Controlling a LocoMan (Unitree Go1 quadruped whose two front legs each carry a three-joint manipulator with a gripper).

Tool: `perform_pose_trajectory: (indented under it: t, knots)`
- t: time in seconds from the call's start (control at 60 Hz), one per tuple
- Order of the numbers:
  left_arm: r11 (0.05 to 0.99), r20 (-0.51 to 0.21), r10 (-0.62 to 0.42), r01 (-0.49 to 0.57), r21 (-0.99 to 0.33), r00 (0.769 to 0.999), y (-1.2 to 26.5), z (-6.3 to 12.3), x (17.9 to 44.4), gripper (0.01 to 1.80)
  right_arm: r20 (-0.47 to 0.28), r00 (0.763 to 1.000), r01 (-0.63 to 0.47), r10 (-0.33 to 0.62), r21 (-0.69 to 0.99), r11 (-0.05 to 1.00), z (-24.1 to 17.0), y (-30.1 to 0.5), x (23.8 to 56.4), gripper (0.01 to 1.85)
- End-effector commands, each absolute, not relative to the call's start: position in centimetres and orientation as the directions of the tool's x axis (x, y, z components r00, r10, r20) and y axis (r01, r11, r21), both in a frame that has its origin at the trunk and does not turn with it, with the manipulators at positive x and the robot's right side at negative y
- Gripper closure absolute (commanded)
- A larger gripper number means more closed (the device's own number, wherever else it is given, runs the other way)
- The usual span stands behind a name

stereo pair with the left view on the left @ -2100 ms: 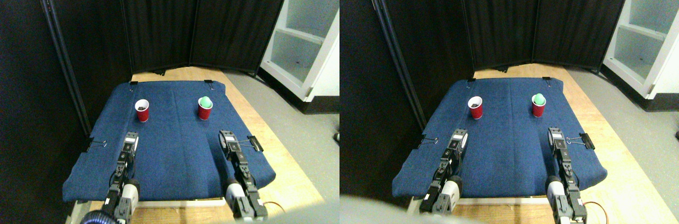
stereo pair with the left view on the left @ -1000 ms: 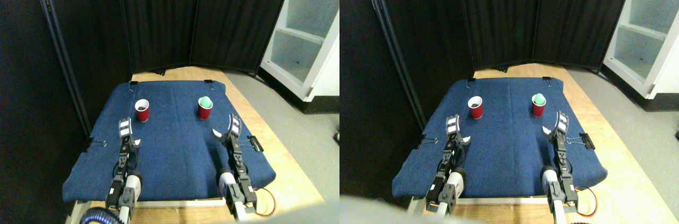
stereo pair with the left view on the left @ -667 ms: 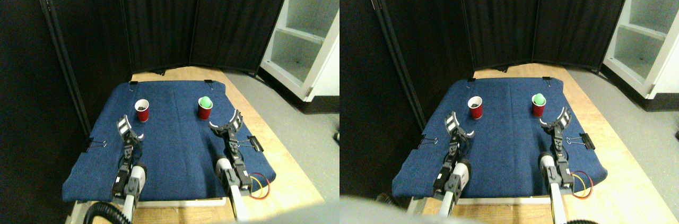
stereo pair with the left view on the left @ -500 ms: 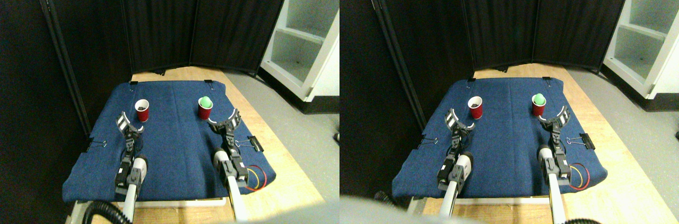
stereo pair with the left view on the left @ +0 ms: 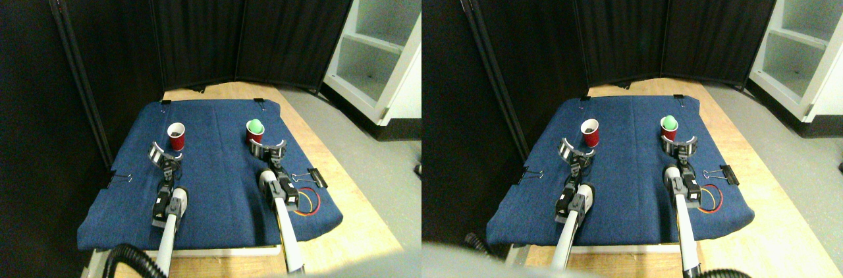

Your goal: Pour (bimanual)

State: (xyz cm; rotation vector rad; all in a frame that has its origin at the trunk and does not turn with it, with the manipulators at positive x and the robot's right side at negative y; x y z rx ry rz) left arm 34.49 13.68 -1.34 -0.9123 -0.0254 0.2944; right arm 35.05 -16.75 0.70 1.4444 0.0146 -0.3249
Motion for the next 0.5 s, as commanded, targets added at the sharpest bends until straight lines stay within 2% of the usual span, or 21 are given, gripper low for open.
perform_pose_trajectory:
  t: [0.017, 0.133, 0.183, 0.35, 0.5]
  knots:
    - [0.559, -0.103, 0.242, -0.225, -0.798, 0.965, 13.5, -1.6, 34.9, 0.79, -0.203, 0.957, 0.218, -0.208, 0.974, 0.052, 0.4, -16.7, 35.5, 0.87]
    - [0.523, -0.102, 0.27, -0.235, -0.819, 0.957, 13.4, -1.8, 35.1, 0.85, -0.218, 0.955, 0.23, -0.201, 0.973, 0.033, 0.0, -16.7, 35.8, 0.84]
    - [0.48, -0.106, 0.281, -0.235, -0.845, 0.954, 13.4, -1.8, 35.1, 0.86, -0.215, 0.957, 0.229, -0.195, 0.972, 0.048, -0.3, -16.7, 36.1, 0.81]
    - [0.409, -0.138, 0.256, -0.237, -0.881, 0.957, 13.6, -2.1, 35.6, 0.8, -0.221, 0.957, 0.233, -0.186, 0.971, 0.046, -0.7, -16.3, 36.4, 0.83]
    - [0.39, -0.146, 0.258, -0.241, -0.889, 0.955, 13.4, -2.1, 36.0, 0.76, -0.222, 0.959, 0.238, -0.173, 0.968, 0.076, -0.7, -16.0, 36.9, 0.85]
